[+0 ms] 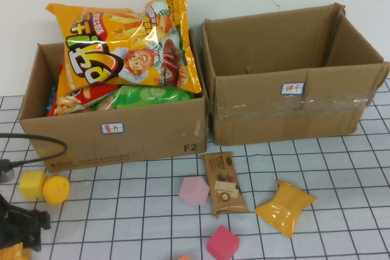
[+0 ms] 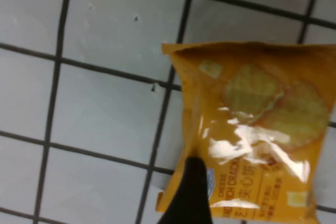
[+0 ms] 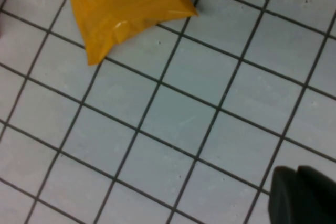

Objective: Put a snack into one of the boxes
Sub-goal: Pick up the biscuit

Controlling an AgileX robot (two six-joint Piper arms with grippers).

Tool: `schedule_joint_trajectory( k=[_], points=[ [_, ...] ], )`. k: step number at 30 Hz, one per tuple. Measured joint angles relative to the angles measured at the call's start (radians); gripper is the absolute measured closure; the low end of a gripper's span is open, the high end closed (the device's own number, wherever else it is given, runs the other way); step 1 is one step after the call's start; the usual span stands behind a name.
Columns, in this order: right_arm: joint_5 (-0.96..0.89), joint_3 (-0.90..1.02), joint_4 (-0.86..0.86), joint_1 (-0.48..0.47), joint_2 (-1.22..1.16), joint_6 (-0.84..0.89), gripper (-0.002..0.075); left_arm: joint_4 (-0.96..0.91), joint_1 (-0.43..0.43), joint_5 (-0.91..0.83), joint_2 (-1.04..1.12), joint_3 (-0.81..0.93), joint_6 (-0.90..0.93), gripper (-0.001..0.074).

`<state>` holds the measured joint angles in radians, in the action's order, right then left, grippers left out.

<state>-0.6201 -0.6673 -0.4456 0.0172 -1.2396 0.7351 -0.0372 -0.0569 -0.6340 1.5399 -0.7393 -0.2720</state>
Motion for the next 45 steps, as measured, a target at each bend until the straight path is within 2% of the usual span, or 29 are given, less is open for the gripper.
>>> schedule_joint_trajectory(
  k=[17, 20, 25, 31, 35, 40, 43, 45],
  points=[
    [0.000, -0.001, -0.105, 0.000, -0.008, 0.096, 0.0718, -0.066, 0.000, 0.051, 0.069, -0.020, -0.054, 0.0147],
    [0.000, -0.001, -0.117, 0.000, -0.008, 0.110, 0.0718, -0.066, 0.000, 0.051, 0.069, -0.020, -0.056, 0.0183],
    [0.000, -0.001, -0.132, 0.000, -0.008, 0.119, 0.0718, -0.063, 0.000, 0.040, 0.069, -0.022, -0.047, 0.0323],
    [-0.004, -0.001, -0.155, 0.000, -0.008, 0.146, 0.0718, -0.018, 0.000, 0.027, 0.069, -0.023, 0.019, 0.0332],
    [-0.004, -0.001, -0.155, 0.000, -0.008, 0.155, 0.0718, 0.073, 0.000, -0.033, 0.069, -0.057, 0.107, 0.0334],
    [-0.004, -0.001, -0.156, 0.000, -0.008, 0.155, 0.0718, 0.306, 0.007, -0.152, 0.069, -0.139, 0.305, 0.0335],
    [-0.004, -0.001, -0.156, 0.000, -0.008, 0.164, 0.0718, 0.419, 0.053, -0.212, 0.069, -0.193, 0.381, 0.0335],
    [-0.004, -0.001, -0.158, 0.000, -0.008, 0.172, 0.0718, 0.461, 0.119, -0.244, 0.067, -0.234, 0.408, 0.0335]
  ],
)
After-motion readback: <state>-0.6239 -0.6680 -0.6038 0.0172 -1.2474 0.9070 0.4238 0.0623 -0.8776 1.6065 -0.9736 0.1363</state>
